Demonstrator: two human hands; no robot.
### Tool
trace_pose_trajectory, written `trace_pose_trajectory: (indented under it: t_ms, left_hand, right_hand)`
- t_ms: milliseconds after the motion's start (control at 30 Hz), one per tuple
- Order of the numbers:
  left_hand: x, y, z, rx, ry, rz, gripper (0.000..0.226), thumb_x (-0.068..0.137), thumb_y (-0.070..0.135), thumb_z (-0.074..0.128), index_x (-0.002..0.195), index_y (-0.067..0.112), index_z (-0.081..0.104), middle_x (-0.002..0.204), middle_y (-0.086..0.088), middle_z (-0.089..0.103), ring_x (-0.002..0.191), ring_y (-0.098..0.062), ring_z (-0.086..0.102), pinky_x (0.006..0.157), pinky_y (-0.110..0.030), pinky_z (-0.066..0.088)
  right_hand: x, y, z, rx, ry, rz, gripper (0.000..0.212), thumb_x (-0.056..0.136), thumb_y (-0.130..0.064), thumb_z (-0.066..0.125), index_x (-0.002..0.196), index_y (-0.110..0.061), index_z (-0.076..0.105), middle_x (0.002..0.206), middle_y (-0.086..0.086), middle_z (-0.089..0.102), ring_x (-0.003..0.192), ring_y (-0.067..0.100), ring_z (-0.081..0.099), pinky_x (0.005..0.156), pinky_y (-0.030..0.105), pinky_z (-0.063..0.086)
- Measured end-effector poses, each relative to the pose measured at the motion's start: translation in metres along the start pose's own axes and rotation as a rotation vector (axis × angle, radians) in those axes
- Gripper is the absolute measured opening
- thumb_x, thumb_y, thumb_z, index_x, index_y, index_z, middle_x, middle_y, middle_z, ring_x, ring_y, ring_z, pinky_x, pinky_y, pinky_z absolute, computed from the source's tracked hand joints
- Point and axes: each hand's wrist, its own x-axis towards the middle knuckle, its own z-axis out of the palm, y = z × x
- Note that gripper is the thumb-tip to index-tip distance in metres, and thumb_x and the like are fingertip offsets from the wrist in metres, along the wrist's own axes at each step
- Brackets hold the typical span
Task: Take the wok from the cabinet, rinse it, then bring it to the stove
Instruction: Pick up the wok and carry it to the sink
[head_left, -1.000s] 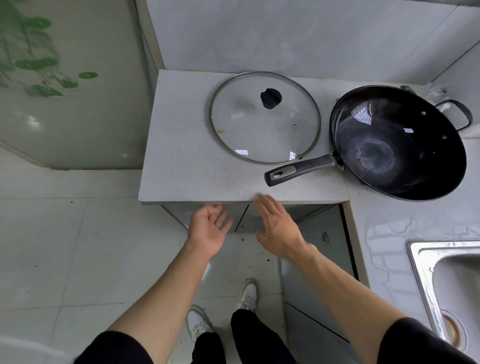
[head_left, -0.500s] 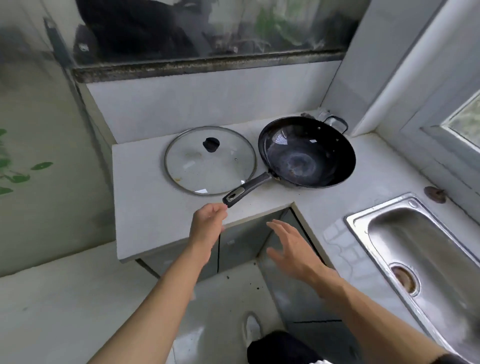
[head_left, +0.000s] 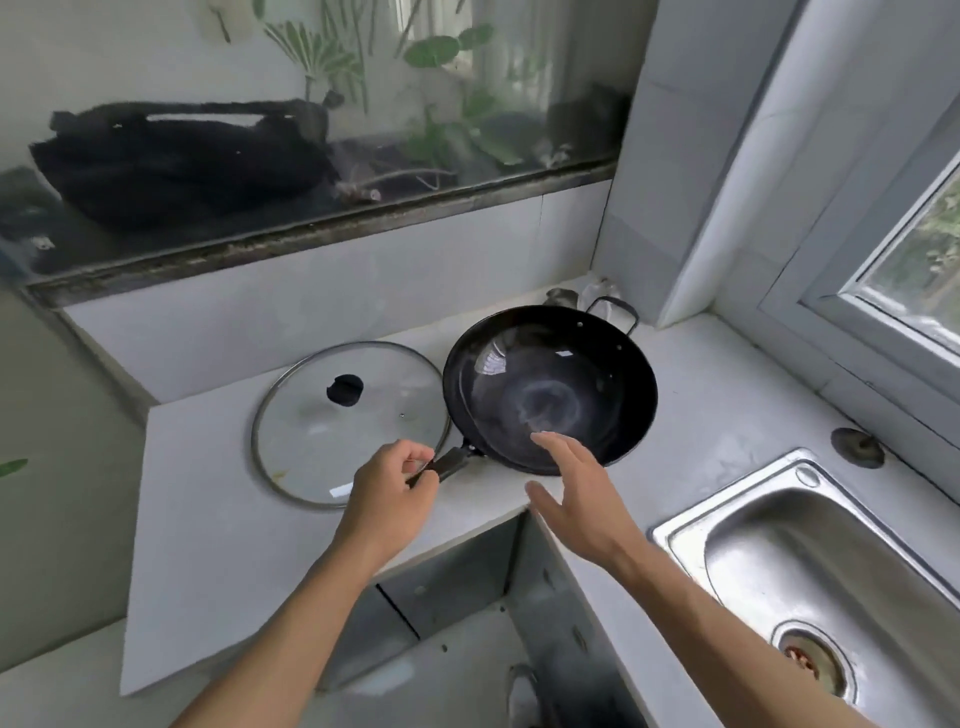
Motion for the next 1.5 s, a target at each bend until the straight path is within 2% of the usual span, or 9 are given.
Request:
trace_pose_trajectory:
  t_ms: [167, 367, 500, 600, 933, 1100, 1333, 1400, 1500]
  left_hand:
    - [0.032, 0.013, 0.029, 0.145, 0.003, 0.045, 0.017, 0.087, 0.02, 0.057, 0.102, 0.025, 0.06, 0.107, 0.007, 0.058, 0.102, -0.012, 0.058, 0.088, -0.033, 0.051]
    - [0.059, 0.012, 0.042, 0.388, -0.011, 0.113, 0.031, 0.087, 0.032, 0.058, 0.117, 0.026, 0.053, 0.116, 0.011, 0.051, 0.11, -0.01, 0.045, 0.092, -0.024, 0.038]
    - [0.074, 0.004, 0.045, 0.456, -0.06, 0.087, 0.042, 0.087, 0.036, 0.058, 0.125, 0.022, 0.047, 0.124, 0.007, 0.047, 0.119, -0.014, 0.04, 0.099, -0.027, 0.037]
    - [0.081, -0.007, 0.047, 0.516, -0.107, 0.059, 0.048, 0.087, 0.036, 0.06, 0.129, 0.018, 0.045, 0.127, 0.004, 0.046, 0.122, -0.017, 0.04, 0.102, -0.029, 0.038]
    - [0.094, -0.022, 0.055, 0.591, -0.148, 0.05, 0.031, 0.081, 0.035, 0.065, 0.109, 0.027, 0.056, 0.1, 0.01, 0.056, 0.095, -0.011, 0.053, 0.078, -0.027, 0.049]
    - [0.095, -0.024, 0.06, 0.673, -0.162, 0.059, 0.027, 0.084, 0.029, 0.063, 0.109, 0.028, 0.053, 0.105, 0.012, 0.051, 0.101, -0.011, 0.05, 0.079, -0.027, 0.049]
    - [0.108, -0.03, 0.053, 0.73, -0.125, 0.071, 0.027, 0.088, 0.03, 0.059, 0.114, 0.03, 0.05, 0.106, 0.011, 0.046, 0.104, -0.011, 0.046, 0.078, -0.022, 0.047]
    - [0.112, -0.033, 0.049, 0.72, -0.125, 0.078, 0.029, 0.088, 0.029, 0.06, 0.115, 0.031, 0.051, 0.105, 0.011, 0.047, 0.104, -0.011, 0.046, 0.078, -0.022, 0.046]
    - [0.117, -0.034, 0.046, 0.722, -0.146, 0.08, 0.027, 0.085, 0.028, 0.065, 0.109, 0.03, 0.053, 0.101, 0.011, 0.048, 0.102, -0.012, 0.048, 0.075, -0.022, 0.044]
  right_hand:
    - [0.065, 0.04, -0.037, 0.02, 0.029, 0.01, 0.054, 0.092, -0.026, 0.062, 0.142, -0.02, 0.044, 0.146, -0.005, 0.045, 0.135, 0.013, 0.039, 0.11, 0.022, 0.031]
    - [0.131, 0.074, -0.07, -0.055, 0.097, 0.033, 0.054, 0.091, -0.026, 0.063, 0.141, -0.019, 0.045, 0.143, 0.001, 0.048, 0.133, 0.018, 0.041, 0.106, 0.022, 0.03]
    - [0.155, 0.084, -0.075, -0.098, 0.133, 0.086, 0.056, 0.09, -0.025, 0.064, 0.141, -0.015, 0.045, 0.144, 0.006, 0.048, 0.134, 0.024, 0.042, 0.109, 0.035, 0.036]
    - [0.162, 0.084, -0.068, -0.104, 0.132, 0.161, 0.057, 0.09, -0.023, 0.064, 0.142, -0.013, 0.044, 0.145, 0.009, 0.047, 0.134, 0.027, 0.041, 0.11, 0.038, 0.036]
    - [0.202, 0.102, -0.064, -0.293, 0.093, 0.177, 0.063, 0.087, -0.017, 0.063, 0.145, -0.011, 0.04, 0.149, 0.012, 0.04, 0.138, 0.032, 0.033, 0.112, 0.04, 0.033]
    - [0.232, 0.124, -0.07, -0.398, 0.077, 0.225, 0.067, 0.079, -0.012, 0.066, 0.141, -0.012, 0.039, 0.146, 0.015, 0.038, 0.133, 0.038, 0.033, 0.104, 0.045, 0.037]
    - [0.261, 0.16, -0.074, -0.563, -0.034, 0.337, 0.083, 0.078, -0.017, 0.071, 0.148, -0.012, 0.026, 0.151, 0.02, 0.026, 0.138, 0.039, 0.026, 0.114, 0.044, 0.027]
    - [0.263, 0.17, -0.076, -0.597, -0.047, 0.342, 0.081, 0.077, -0.011, 0.068, 0.146, -0.009, 0.026, 0.148, 0.02, 0.03, 0.134, 0.039, 0.031, 0.113, 0.043, 0.027]
    - [0.265, 0.183, -0.081, -0.614, -0.032, 0.32, 0.066, 0.075, -0.003, 0.062, 0.136, -0.003, 0.037, 0.132, 0.019, 0.044, 0.119, 0.038, 0.043, 0.102, 0.043, 0.037]
